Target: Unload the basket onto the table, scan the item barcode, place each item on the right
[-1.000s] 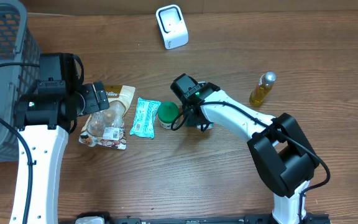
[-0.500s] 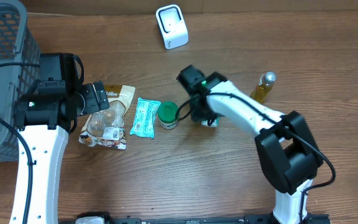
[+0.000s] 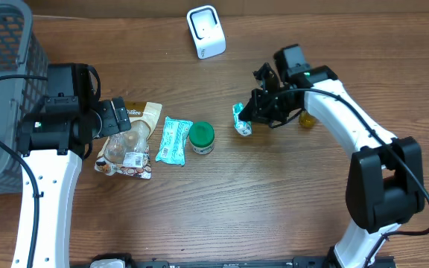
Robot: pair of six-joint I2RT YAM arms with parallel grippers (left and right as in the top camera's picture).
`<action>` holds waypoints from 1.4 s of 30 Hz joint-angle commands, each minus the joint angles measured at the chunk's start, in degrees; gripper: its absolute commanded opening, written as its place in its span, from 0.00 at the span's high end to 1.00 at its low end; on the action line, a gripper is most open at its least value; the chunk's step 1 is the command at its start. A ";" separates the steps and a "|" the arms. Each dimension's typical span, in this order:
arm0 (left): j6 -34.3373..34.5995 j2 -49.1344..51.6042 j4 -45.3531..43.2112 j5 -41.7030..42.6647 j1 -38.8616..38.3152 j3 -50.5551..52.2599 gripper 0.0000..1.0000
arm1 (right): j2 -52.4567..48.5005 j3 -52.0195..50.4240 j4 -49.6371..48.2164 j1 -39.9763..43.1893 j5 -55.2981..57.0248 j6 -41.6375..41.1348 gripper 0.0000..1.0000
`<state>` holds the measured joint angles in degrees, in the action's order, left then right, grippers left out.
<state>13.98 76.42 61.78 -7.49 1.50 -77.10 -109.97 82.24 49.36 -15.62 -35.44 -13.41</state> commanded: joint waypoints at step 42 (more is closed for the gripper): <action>0.61 0.39 -0.13 0.04 -0.13 -0.79 0.00 | 0.22 -22.25 -28.92 1.07 -6.60 -10.23 0.80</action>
<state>13.98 76.44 61.76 -7.49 1.50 -77.10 -110.00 60.36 20.64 -14.39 -42.94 -23.81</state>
